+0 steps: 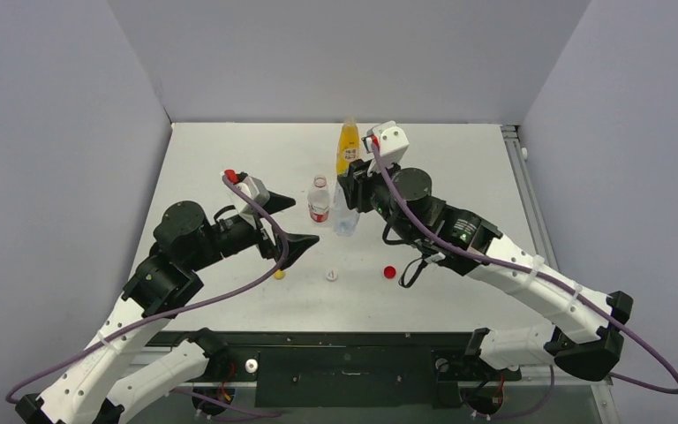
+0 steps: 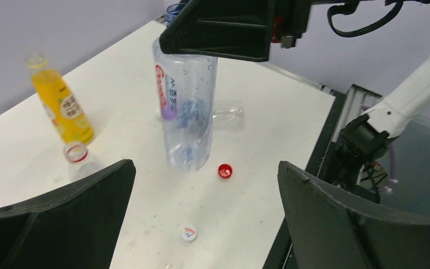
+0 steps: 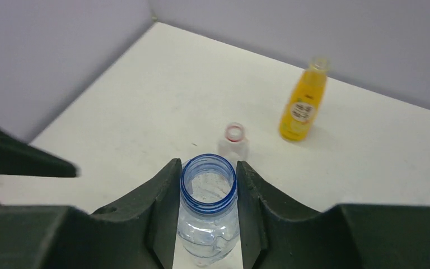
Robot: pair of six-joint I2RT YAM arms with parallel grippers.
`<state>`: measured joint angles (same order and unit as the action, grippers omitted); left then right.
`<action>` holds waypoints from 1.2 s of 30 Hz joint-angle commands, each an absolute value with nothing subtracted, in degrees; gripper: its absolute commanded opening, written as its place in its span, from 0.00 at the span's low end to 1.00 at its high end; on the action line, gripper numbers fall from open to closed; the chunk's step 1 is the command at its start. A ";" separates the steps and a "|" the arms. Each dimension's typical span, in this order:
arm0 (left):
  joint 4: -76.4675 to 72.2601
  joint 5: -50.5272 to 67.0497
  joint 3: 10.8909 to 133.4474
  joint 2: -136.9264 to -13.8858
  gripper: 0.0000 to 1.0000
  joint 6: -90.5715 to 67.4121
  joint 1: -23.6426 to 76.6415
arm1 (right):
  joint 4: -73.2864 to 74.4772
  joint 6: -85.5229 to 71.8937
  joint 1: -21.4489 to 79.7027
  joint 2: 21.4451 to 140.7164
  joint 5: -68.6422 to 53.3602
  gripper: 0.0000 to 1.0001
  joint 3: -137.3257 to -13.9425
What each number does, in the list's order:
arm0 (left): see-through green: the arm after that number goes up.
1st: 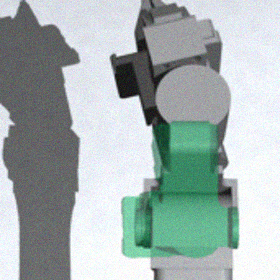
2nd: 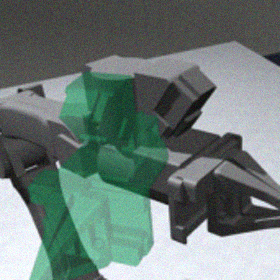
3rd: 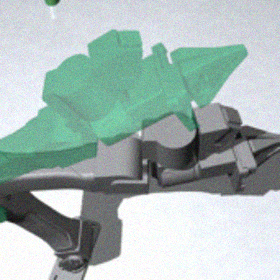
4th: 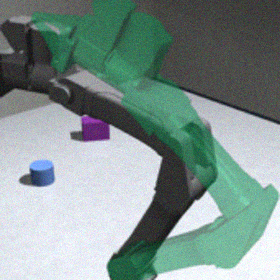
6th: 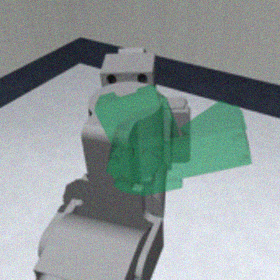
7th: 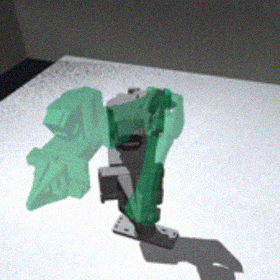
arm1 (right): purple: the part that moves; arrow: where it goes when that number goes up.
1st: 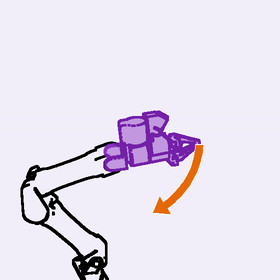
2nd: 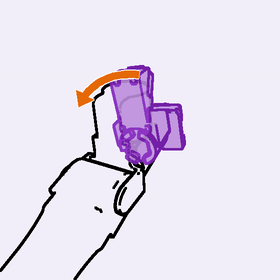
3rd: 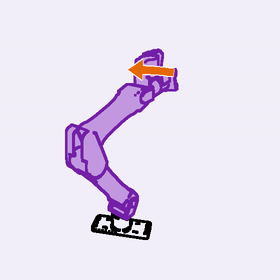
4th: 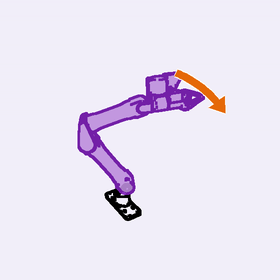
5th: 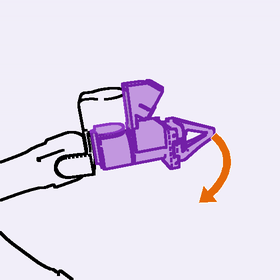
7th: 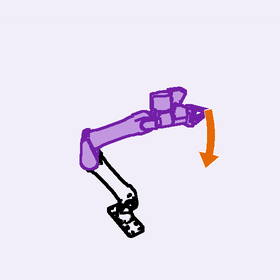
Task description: Unscrew the bottle caps
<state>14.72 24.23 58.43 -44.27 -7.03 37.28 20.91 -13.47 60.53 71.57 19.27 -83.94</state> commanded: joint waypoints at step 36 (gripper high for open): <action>23.96 13.53 60.15 -39.02 0.97 -2.98 36.80 | -23.46 -17.19 49.67 91.90 44.49 0.00 -53.50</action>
